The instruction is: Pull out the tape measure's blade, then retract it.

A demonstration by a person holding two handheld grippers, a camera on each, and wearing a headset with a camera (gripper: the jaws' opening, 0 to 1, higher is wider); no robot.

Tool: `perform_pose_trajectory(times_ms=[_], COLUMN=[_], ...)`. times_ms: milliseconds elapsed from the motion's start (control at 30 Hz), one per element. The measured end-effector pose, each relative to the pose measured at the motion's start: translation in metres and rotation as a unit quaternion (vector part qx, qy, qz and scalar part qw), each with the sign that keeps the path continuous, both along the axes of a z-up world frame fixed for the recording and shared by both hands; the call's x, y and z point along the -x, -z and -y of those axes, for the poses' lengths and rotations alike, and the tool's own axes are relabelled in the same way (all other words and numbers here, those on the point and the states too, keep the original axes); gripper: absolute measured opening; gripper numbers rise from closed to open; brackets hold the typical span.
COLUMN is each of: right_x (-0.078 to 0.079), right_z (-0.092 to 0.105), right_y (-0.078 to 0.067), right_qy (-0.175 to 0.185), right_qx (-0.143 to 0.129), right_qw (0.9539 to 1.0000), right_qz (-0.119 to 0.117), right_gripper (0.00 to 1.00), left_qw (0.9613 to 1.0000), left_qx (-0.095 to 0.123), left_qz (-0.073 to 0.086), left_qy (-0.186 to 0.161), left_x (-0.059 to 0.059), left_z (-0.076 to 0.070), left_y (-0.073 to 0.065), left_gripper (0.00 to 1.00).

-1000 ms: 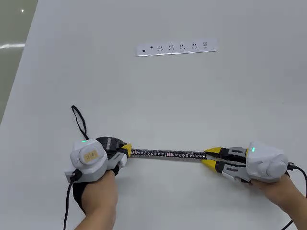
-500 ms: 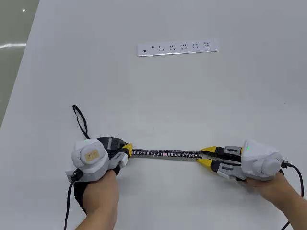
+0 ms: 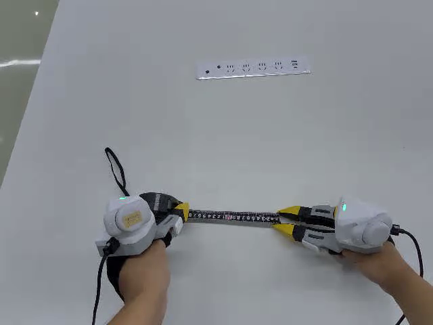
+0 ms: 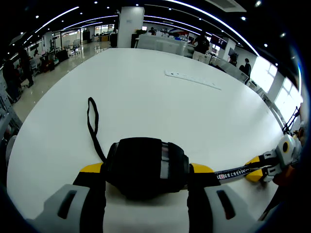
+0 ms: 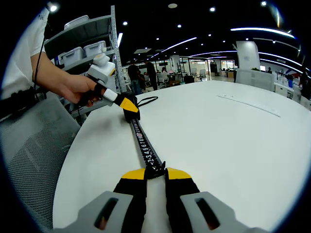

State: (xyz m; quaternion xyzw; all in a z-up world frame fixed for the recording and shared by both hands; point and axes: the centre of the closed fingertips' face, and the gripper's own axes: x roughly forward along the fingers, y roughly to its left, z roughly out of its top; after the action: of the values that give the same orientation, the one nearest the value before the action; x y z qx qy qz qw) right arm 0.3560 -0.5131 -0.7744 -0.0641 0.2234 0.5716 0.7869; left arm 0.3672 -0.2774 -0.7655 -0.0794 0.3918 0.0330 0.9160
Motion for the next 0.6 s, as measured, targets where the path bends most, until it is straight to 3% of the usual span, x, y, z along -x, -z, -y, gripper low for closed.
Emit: perform_pose_trajectory(times_ms=[600], right_x=[-0.002], right_z=[-0.02], right_y=[0.001], right_qy=[-0.013], right_qx=[-0.004], right_qw=[0.9999], right_qz=[-0.004], right_gripper=[0.13], left_qw=[1.0], left_qx=[-0.001], left_qz=[0.001], left_qy=[0.0], left_x=[-0.001], left_z=[-0.001], left_y=[0.0], left_gripper=[0.66])
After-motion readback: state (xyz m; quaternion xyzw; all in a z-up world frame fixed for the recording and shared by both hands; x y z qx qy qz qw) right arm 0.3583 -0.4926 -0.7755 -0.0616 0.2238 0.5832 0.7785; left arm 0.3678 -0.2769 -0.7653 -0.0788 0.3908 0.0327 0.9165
